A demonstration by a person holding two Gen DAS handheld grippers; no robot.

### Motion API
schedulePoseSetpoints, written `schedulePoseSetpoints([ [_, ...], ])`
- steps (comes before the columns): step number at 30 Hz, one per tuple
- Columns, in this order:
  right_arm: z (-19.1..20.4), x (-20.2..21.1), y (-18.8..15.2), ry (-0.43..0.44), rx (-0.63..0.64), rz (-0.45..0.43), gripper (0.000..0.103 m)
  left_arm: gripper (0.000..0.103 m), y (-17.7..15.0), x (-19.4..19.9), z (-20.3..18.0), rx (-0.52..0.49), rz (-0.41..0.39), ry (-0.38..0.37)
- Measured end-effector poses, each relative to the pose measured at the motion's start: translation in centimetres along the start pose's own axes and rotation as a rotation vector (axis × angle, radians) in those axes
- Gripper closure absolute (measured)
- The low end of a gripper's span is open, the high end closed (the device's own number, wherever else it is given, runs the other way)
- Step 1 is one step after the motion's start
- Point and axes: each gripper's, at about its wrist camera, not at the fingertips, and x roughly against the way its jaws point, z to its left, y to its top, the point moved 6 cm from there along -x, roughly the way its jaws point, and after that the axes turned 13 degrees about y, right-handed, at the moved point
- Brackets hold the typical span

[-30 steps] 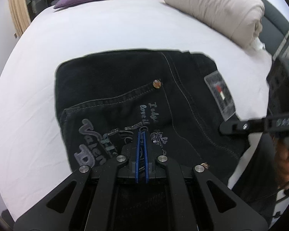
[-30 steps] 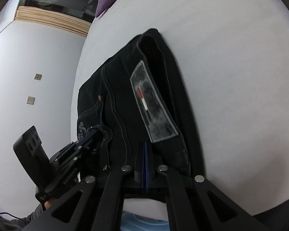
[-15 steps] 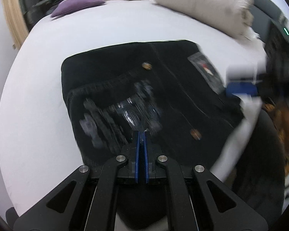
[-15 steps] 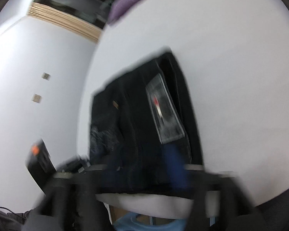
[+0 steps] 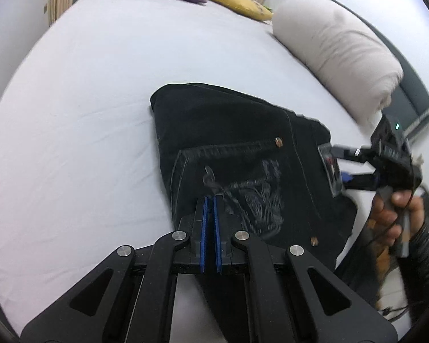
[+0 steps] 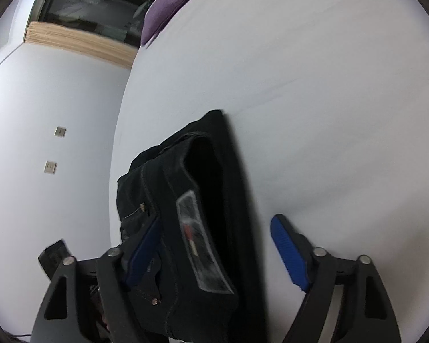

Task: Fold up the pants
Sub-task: 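Open both grippers and release the folded jeans onto the bed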

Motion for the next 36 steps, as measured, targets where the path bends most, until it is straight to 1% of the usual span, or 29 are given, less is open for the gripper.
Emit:
schedulePoseSetpoints([
  [1, 0.2, -0.4, 0.0, -0.003, 0.008, 0.019, 0.029, 0.099, 0.2, 0.3, 0.6, 0.033, -0.002, -0.016],
  [2, 0.4, -0.9, 0.0, -0.001, 0.017, 0.035, 0.03, 0.099, 0.2, 0.7, 1.2, 0.05, -0.009, -0.015],
  [3, 0.5, -1.2, 0.0, 0.004, 0.02, 0.042, 0.034, 0.099, 0.2, 1.0, 1.6, 0.058, -0.016, -0.004],
  [4, 0.5, -1.5, 0.0, 0.003, 0.022, 0.05, 0.036, 0.093, 0.3, 1.0, 2.2, 0.072, -0.021, 0.012],
  [5, 0.4, -1.8, -0.1, 0.002, 0.026, 0.058, 0.041, 0.075, 0.0, 0.8, 3.2, 0.099, -0.011, 0.015],
  [6, 0.4, -2.0, -0.1, 0.002, 0.028, 0.064, 0.046, 0.061, -0.1, 0.7, 3.8, 0.123, -0.004, 0.015],
  [7, 0.3, -2.2, -0.1, -0.005, 0.028, 0.068, 0.048, 0.03, -0.2, 0.7, 4.8, 0.165, -0.004, 0.015],
  [8, 0.3, -2.2, -0.1, -0.007, 0.025, 0.068, 0.049, 0.018, -0.2, 0.9, 5.6, 0.203, -0.016, 0.006],
  [9, 0.4, -2.2, 0.0, -0.004, 0.022, 0.067, 0.052, 0.018, -0.1, 0.8, 5.9, 0.224, -0.015, -0.007],
  [10, 0.4, -2.2, 0.0, -0.004, 0.019, 0.068, 0.055, 0.018, -0.1, 0.6, 5.9, 0.219, 0.001, -0.017],
  [12, 0.4, -2.2, -0.1, -0.011, 0.02, 0.07, 0.061, 0.018, 0.3, -0.4, 4.7, 0.178, 0.03, -0.057],
  [13, 0.5, -2.2, 0.0, -0.013, 0.022, 0.069, 0.062, 0.018, 0.5, -1.0, 4.2, 0.166, 0.044, -0.084],
  [14, 0.6, -2.1, -0.1, -0.018, 0.026, 0.066, 0.065, 0.018, 0.9, -1.9, 3.6, 0.157, 0.078, -0.128],
  [15, 0.7, -2.2, -0.1, -0.022, 0.032, 0.064, 0.068, 0.018, 1.0, -2.7, 3.2, 0.152, 0.103, -0.138],
  [16, 1.0, -2.1, -0.2, -0.026, 0.039, 0.06, 0.071, 0.021, 1.4, -3.3, 3.1, 0.148, 0.12, -0.13],
  [17, 1.2, -2.0, -0.2, -0.03, 0.043, 0.056, 0.075, 0.031, 1.9, -3.5, 2.9, 0.144, 0.126, -0.126],
  [18, 1.5, -2.0, -0.1, -0.033, 0.052, 0.052, 0.079, 0.049, 2.4, -3.7, 2.6, 0.133, 0.139, -0.13],
  [19, 2.0, -1.8, -0.2, -0.033, 0.064, 0.048, 0.081, 0.067, 2.7, -4.0, 2.4, 0.132, 0.165, -0.144],
  [20, 2.3, -1.8, -0.1, -0.034, 0.07, 0.044, 0.083, 0.07, 3.0, -4.2, 2.5, 0.142, 0.181, -0.14],
  [21, 3.0, -1.7, -0.1, -0.036, 0.08, 0.039, 0.084, 0.072, 3.1, -4.3, 2.5, 0.132, 0.185, -0.135],
  [22, 3.7, -1.7, 0.0, -0.036, 0.092, 0.036, 0.084, 0.076, 3.3, -4.2, 2.5, 0.122, 0.185, -0.133],
  [23, 4.5, -1.6, 0.0, -0.03, 0.105, 0.032, 0.084, 0.08, 3.7, -3.8, 2.6, 0.127, 0.187, -0.145],
  [26, 7.5, -1.6, 0.8, 0.003, 0.148, 0.021, 0.084, 0.082, 5.8, -2.1, 3.1, 0.118, 0.156, -0.157],
  [28, 9.1, -2.1, 2.1, 0.039, 0.166, 0.012, 0.084, 0.082, 8.1, -0.8, 4.1, 0.101, 0.106, -0.134],
  [30, 10.5, -3.2, 3.9, 0.063, 0.183, 0.009, 0.085, 0.082, 11.2, -0.2, 5.5, 0.087, 0.059, -0.101],
  [33, 11.8, -5.8, 7.4, 0.076, 0.199, 0.01, 0.085, 0.082, 15.6, -0.9, 7.6, 0.052, 0.027, -0.051],
  [36, 11.2, -9.0, 11.3, 0.082, 0.159, 0.019, 0.085, 0.082, 18.7, -3.3, 9.9, 0.063, 0.042, -0.035],
])
